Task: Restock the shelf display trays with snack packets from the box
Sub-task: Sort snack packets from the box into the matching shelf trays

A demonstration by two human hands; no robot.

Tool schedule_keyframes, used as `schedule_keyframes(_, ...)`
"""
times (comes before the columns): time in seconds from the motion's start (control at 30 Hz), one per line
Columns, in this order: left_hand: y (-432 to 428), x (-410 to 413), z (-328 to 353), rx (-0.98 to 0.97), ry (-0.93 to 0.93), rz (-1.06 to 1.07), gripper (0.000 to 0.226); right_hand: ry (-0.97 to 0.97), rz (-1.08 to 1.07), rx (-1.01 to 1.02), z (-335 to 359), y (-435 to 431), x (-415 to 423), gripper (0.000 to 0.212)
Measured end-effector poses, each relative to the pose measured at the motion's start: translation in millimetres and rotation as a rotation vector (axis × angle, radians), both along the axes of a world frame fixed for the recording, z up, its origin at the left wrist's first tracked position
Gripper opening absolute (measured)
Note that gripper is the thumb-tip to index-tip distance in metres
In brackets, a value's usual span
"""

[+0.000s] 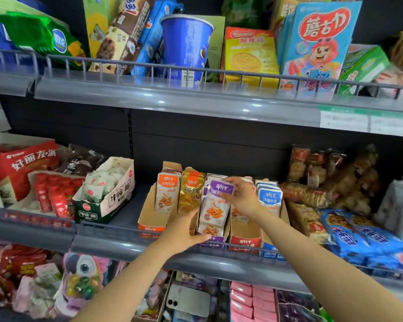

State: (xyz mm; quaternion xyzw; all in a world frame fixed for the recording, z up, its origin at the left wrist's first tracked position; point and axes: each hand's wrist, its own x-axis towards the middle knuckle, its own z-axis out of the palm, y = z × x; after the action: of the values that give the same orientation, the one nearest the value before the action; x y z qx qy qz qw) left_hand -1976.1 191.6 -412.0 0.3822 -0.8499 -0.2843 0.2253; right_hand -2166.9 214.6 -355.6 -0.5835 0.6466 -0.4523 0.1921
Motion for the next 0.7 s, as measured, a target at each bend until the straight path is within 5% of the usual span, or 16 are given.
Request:
schedule_keyframes(0.23, -4.3, -2.7, -10.2, -0.095, -0.063, 0.017, 0.079, 0.402, -0.103, 0.070, -28.1, -10.0, -3.6, 0.050)
schedule_keyframes(0.7, 12.0, -5.6, -6.8, -0.110, -0.041, 0.065, 0.070, 0.557, -0.154, 0.097, -34.4, 8.3, -5.3, 0.073)
